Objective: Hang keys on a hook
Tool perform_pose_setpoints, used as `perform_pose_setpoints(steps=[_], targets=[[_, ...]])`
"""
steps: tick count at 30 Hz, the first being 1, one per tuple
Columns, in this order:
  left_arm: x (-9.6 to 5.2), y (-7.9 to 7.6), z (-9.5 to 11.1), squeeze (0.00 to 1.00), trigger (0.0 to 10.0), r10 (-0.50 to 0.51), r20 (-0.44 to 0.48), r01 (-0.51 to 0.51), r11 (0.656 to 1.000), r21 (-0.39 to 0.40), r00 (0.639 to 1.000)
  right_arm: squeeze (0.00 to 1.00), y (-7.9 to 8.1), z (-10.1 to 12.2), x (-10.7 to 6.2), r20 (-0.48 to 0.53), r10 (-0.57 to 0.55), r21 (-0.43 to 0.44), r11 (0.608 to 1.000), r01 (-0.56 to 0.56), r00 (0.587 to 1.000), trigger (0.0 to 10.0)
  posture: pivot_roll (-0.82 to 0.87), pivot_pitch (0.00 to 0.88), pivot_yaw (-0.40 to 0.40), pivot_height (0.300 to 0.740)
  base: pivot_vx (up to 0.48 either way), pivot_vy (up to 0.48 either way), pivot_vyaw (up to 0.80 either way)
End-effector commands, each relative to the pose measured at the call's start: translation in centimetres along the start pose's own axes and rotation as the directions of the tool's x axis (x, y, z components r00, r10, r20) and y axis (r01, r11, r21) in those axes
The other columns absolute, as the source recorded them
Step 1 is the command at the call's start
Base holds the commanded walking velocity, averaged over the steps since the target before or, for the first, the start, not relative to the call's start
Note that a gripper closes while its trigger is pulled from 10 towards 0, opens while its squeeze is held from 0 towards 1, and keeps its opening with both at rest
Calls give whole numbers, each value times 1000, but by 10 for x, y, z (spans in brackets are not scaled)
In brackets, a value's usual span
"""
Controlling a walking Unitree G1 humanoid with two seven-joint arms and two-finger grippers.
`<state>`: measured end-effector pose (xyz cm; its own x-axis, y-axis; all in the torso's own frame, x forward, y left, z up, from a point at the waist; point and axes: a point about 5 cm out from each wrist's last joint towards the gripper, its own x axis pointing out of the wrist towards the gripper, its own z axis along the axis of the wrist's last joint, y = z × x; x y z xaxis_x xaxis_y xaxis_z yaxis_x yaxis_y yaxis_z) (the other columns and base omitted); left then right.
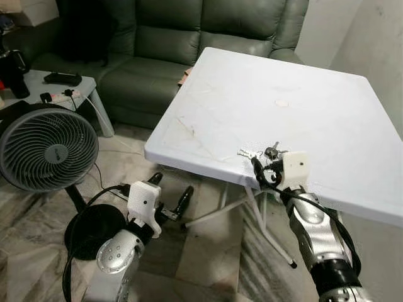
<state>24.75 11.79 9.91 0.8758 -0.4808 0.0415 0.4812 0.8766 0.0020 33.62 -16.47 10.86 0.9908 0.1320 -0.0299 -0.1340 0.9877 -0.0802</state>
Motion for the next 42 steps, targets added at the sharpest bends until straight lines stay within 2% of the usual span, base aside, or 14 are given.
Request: perform_pose_setpoints(steps=[1,15,16,17,18,21,22,25,26,28,29,39,40,42], targets=[[-1,-5,2,0,10000,-24,-6,24,1000,0,1000,0,-2,1,3,-18,-21,6,1000,21,1000,10000,86,112,-72,740,0,0,0],[-15,-16,4,0,10000,-57,-42,56,998,-14,998,0,-1,15,25,-1,-72,30,997,72,997,9922,92,192,-71,740,0,0,0],[-17,-17,4,0,10000,-57,-47,56,998,-18,997,0,-2,18,28,1,-81,33,996,81,997,8667,94,198,-72,740,0,0,0],[-17,-17,4,0,10000,-57,-47,56,998,-18,997,0,-2,18,28,1,-81,33,996,81,997,8667,94,198,-72,740,0,0,0],[-18,-18,5,0,10000,-57,-49,56,998,-18,997,0,-2,21,31,5,-86,39,996,86,996,7529,97,207,-74,740,0,0,0],[-20,-19,5,0,10000,-52,-56,51,998,-21,997,0,-4,24,35,8,-93,39,995,93,996,6745,104,216,-75,740,0,0,0],[-21,-19,5,0,10000,-51,-57,50,999,-21,997,0,-4,25,35,10,-98,40,994,98,995,4392,104,216,-75,740,0,0,0],[-23,-20,5,0,10000,-47,-65,46,999,-24,997,0,-5,26,38,11,-103,41,994,102,995,4588,110,222,-80,740,0,0,0],[-24,-20,4,0,10000,-44,-69,42,999,-25,997,0,-5,27,39,12,-104,39,994,103,995,2353,111,224,-80,740,0,0,0],[-25,-20,4,0,10000,-40,-72,38,999,-25,997,0,-5,27,40,14,-107,34,994,106,994,2275,113,223,-80,740,0,0,0],[-25,-21,4,0,10000,-38,-74,36,999,-26,997,0,-6,28,40,22,-117,23,993,116,993,0,113,223,-80,740,0,0,0],[-27,-21,4,0,10000,-30,-82,28,999,-24,996,0,-16,26,39,21,-127,13,992,127,992,78,115,221,-80,740,0,0,0],[-27,-21,4,0,10000,-30,-83,29,999,-24,996,0,-18,25,39,23,-130,8,992,130,991,510,115,220,-80,740,0,0,0],[-27,-22,4,0,10000,-33,-83,31,999,-24,996,0,-20,25,38,23,-134,7,991,133,991,549,113,221,-80,740,0,0,0]])
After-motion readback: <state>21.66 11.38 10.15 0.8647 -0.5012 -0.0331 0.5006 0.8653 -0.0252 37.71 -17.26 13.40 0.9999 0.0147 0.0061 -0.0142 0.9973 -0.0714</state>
